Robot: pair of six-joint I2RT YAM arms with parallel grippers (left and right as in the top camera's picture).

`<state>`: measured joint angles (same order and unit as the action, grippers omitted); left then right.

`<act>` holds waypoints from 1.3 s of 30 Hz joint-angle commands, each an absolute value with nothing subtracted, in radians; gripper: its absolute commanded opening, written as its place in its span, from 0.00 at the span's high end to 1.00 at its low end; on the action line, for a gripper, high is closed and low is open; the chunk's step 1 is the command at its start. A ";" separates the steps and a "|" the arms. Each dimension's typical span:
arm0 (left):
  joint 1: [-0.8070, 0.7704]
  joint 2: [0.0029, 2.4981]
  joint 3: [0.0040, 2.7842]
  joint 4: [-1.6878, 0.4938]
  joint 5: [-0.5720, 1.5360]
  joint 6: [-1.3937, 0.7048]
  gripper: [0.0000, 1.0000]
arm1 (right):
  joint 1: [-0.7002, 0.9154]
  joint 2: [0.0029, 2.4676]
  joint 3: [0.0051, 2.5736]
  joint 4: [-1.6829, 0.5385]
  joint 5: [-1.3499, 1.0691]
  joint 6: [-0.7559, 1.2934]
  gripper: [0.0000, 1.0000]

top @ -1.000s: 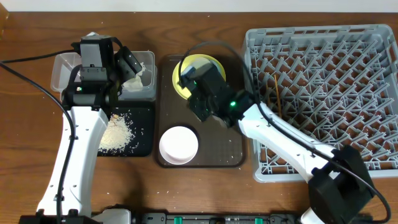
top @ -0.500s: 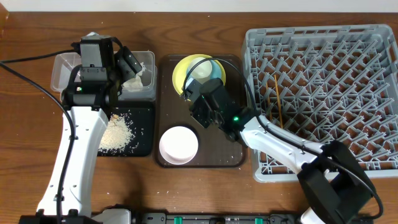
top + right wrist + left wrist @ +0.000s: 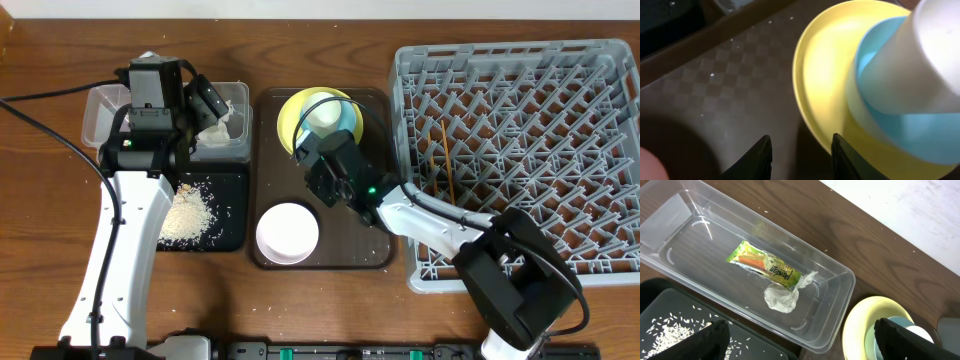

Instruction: Sort waste into correct bins and load items into the dishwasher rack

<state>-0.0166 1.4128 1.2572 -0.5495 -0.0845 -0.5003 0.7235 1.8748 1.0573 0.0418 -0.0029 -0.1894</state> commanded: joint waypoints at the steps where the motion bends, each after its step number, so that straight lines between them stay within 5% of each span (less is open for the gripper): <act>1: -0.012 1.418 1.272 -0.549 -0.090 -0.498 0.05 | 0.706 1.888 1.060 0.054 0.018 -0.199 0.62; 25: -0.012 1.418 1.272 -0.549 -0.090 -0.498 0.05 | 0.685 1.966 1.059 0.064 0.017 -0.196 0.66; 31: -0.012 1.418 1.272 -0.549 -0.089 -0.498 0.05 | 0.677 1.966 1.059 0.064 -0.017 -0.196 0.56; 39: -0.012 1.418 1.272 -0.549 -0.090 -0.498 0.05 | 0.641 1.966 1.059 0.064 -0.044 -0.196 0.60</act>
